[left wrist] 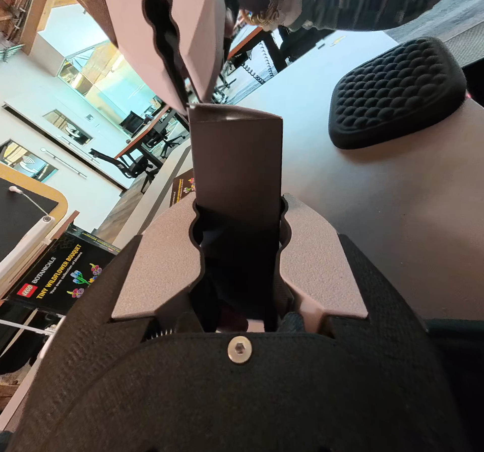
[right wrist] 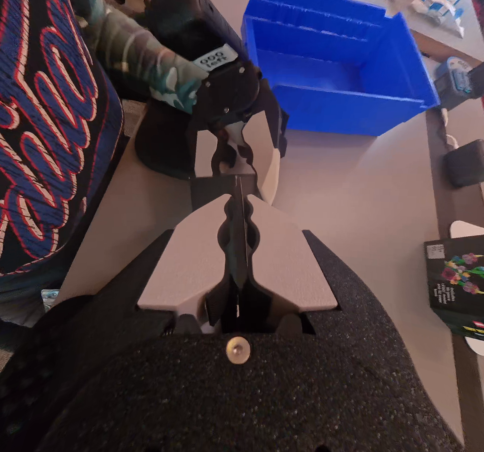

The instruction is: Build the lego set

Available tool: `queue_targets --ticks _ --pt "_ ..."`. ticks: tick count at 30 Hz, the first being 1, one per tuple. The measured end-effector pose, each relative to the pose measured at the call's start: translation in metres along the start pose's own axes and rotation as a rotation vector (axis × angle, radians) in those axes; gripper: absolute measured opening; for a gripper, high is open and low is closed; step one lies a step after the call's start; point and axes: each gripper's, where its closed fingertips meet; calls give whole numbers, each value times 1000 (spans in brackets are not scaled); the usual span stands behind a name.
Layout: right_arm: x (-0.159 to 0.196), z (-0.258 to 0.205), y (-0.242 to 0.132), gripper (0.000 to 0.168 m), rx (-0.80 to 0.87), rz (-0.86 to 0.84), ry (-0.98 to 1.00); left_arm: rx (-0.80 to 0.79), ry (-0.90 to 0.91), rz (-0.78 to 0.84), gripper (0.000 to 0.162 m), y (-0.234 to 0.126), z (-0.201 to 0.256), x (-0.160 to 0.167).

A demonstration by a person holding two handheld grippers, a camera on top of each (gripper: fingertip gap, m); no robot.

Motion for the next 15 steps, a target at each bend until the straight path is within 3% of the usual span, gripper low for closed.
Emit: queue_targets --ticks 11,13,15 --pt "9 -5 26 9 -43 -48 15 92 9 -119 52 12 19 20" --pt "10 0 23 21 -23 -51 10 107 -26 -110 52 11 18 20" --pt "9 1 11 47 -20 -17 6 123 -87 -104 52 11 16 20"
Point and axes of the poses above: each gripper's, where its closed fingertips meet, y out along the fingers, x out of its underside, z = x × y across the jaws, and after that the axes turned 11 degrees about -z, right-handed
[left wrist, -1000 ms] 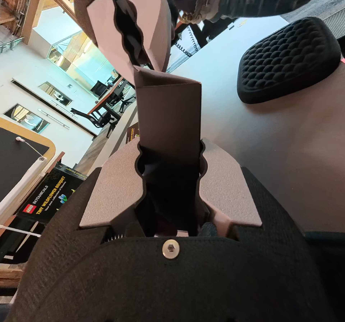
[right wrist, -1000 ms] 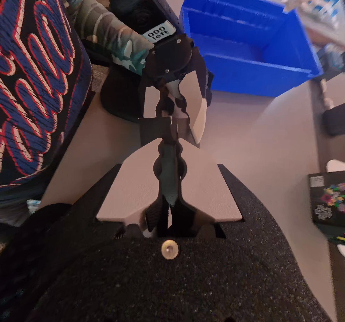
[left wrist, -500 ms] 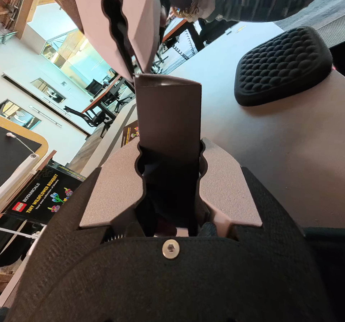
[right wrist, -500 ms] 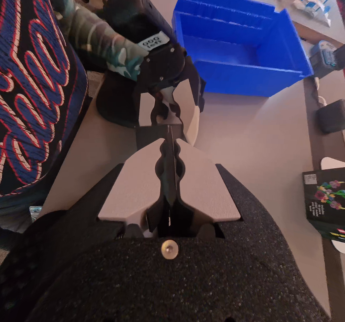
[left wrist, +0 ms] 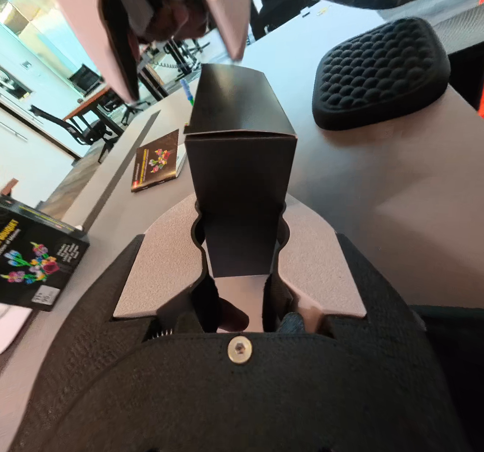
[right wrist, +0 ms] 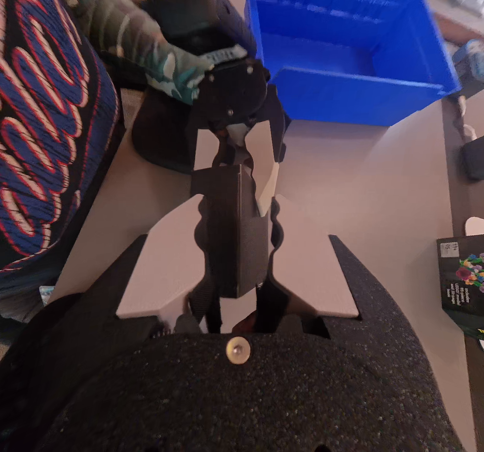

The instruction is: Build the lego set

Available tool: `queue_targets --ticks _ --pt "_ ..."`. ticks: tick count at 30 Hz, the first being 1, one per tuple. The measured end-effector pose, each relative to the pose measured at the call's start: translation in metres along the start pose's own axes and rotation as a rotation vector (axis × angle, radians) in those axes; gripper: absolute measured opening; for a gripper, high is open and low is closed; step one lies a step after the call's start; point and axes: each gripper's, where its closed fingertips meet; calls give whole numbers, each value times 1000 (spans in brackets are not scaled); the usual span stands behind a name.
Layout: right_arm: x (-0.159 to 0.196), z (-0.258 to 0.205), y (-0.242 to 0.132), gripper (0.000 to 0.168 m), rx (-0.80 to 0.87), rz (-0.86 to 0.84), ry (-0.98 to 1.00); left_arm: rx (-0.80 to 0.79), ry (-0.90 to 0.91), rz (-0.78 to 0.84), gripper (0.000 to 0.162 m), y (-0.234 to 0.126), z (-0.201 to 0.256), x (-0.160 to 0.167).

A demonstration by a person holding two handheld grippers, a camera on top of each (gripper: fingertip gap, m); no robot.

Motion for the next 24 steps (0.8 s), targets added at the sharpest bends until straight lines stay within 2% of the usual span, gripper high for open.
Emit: queue_targets --ticks 3,8,9,10,14,18,21,24 --pt "-1 3 -25 58 22 142 63 21 -83 5 53 -1 -5 4" --pt "42 3 3 72 55 -63 36 52 -150 19 53 -1 -7 5" --pt "46 3 10 69 41 -102 25 55 -155 20 53 0 -7 4" --pt "49 0 16 55 19 -144 -3 52 -163 18 53 0 -8 5" --pt "49 12 11 53 25 -201 -81 -42 -193 36 56 -6 -23 3" --pt "61 70 -28 53 45 -201 57 -201 -310 127 60 -27 -57 -1" --pt "92 141 -60 53 90 -240 225 -205 -363 115 60 -29 -62 4" --pt "131 203 -74 53 72 -241 394 -198 -355 81 60 -24 -58 6"
Point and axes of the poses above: each gripper's, where its closed fingertips meet, y out along the fingers, x out of its underside, z = x × y across the jaws, and after that the axes turned 11 degrees about -z, right-handed
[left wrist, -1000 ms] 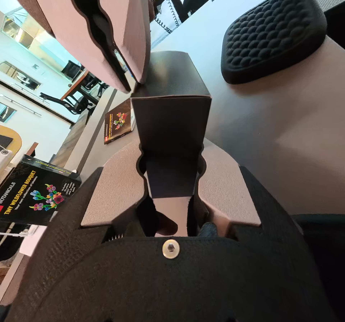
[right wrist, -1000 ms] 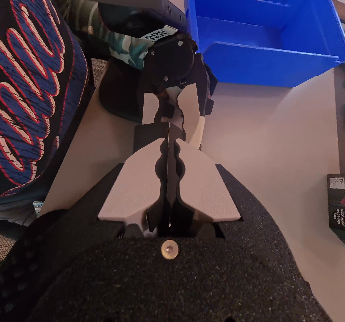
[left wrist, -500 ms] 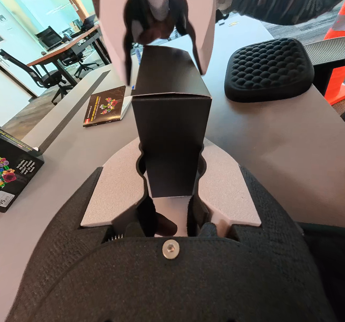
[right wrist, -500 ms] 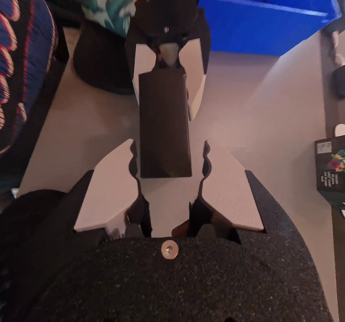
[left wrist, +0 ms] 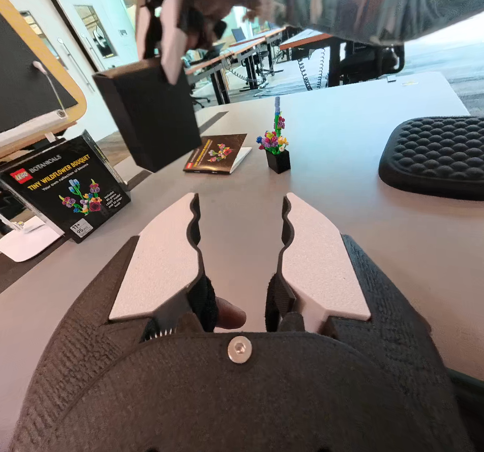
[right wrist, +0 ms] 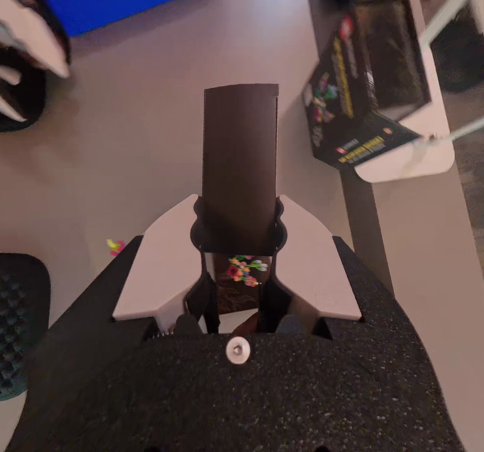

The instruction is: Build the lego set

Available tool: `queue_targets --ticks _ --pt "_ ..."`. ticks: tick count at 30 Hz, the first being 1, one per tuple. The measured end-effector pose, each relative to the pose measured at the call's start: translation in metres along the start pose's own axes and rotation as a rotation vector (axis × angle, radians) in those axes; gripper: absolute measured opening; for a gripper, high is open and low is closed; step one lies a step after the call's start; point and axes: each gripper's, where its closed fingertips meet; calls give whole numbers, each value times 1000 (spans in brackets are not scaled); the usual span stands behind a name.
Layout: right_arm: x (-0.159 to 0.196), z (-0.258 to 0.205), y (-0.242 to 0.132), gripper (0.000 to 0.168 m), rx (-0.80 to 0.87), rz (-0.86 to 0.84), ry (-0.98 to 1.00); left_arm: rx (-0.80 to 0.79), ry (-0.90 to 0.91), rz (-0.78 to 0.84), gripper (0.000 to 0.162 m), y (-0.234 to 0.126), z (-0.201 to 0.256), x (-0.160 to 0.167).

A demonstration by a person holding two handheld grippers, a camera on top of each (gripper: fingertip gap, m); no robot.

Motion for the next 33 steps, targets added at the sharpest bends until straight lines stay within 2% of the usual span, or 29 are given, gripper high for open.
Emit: queue_targets --ticks 5,10,15,19,22,24,27,29,31,33 --pt "29 82 14 53 -104 -95 109 32 11 -42 60 6 7 8" --pt "37 132 30 53 -118 -123 186 40 37 -82 60 9 8 15" --pt "53 138 53 54 -140 -159 185 67 30 -80 60 10 11 17" --pt "53 137 55 55 -122 -126 172 88 11 -80 61 11 13 16" --pt "48 137 50 77 -91 -81 192 110 5 -84 68 12 16 17" --pt "36 137 37 90 0 25 200 105 6 -81 73 12 17 16" --pt "16 121 4 114 236 282 230 60 2 -70 85 10 11 11" --pt "15 91 -20 133 387 419 291 32 -27 -28 93 7 7 2" --pt "20 52 -42 141 530 559 363 12 -77 43 103 0 4 -9" --pt "29 9 -60 147 661 680 403 -35 -141 112 125 -10 -1 -21"
Point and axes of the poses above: each gripper's, where its closed fingertips meet, y out along the fingers, x out of its underside, z = x × y across the jaws, and after that the axes turned 11 degrees about -z, right-handed
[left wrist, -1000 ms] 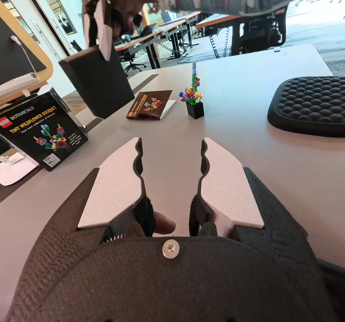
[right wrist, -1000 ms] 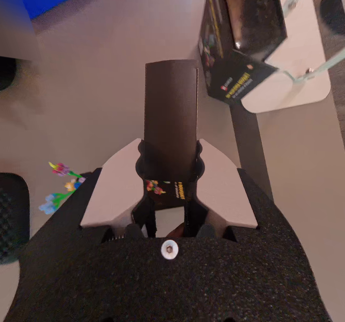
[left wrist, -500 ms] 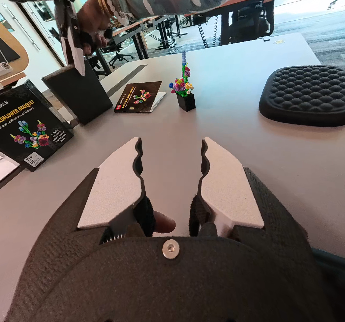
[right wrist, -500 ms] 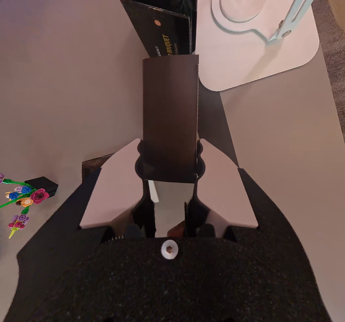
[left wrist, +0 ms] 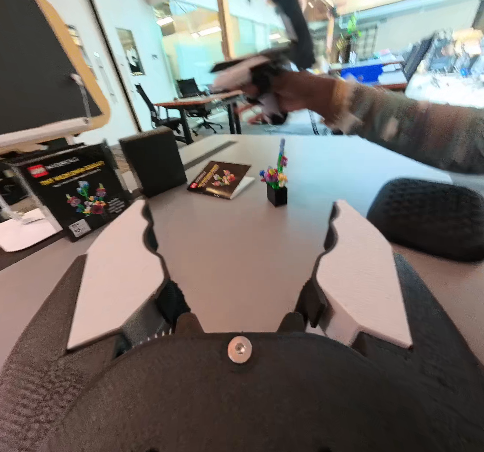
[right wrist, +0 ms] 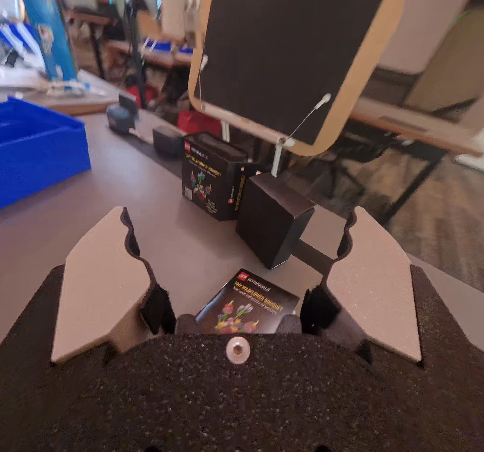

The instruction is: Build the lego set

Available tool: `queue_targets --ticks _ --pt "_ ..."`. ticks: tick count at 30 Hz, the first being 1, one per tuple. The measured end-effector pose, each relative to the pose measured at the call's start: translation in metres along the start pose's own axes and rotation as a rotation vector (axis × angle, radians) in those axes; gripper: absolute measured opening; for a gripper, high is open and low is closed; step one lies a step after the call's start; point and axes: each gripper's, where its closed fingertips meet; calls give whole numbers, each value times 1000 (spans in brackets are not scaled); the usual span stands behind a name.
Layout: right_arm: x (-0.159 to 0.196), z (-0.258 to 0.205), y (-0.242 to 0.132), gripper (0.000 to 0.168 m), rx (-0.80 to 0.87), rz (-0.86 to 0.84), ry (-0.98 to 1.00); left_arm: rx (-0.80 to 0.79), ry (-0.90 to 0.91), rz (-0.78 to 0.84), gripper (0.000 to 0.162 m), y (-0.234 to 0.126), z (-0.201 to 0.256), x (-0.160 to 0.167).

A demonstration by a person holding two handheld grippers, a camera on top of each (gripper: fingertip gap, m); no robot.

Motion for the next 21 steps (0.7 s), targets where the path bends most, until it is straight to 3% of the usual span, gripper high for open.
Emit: queue_targets --ticks 3,6,8,10,13,16,18,21 --pt "23 -23 -53 147 190 7 0 -95 -23 133 144 -24 0 -31" --pt "51 -54 -93 147 279 -117 31 -251 -20 229 144 -57 0 -64" --pt "58 -71 -118 148 360 -110 68 -449 -32 188 144 -79 -11 -70" --pt "64 -87 -140 148 423 -98 113 -673 -23 18 144 -100 -26 -58" --pt "82 -109 -160 148 473 -111 189 -834 17 -302 147 -121 -31 -28" --pt "104 -141 -166 148 406 -198 200 -882 -117 -294 145 -133 -20 -10" --pt "90 -148 -169 148 404 -159 203 -845 -210 -256 145 -133 1 1" --pt "78 -168 -176 148 394 -134 167 -904 -208 -212 145 -147 24 5"
Point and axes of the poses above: each gripper's, where its closed fingertips meet, y out along the fingers, x out of its underside, z = x × y across the jaws, and after that the axes turned 11 degrees about -z, right-handed
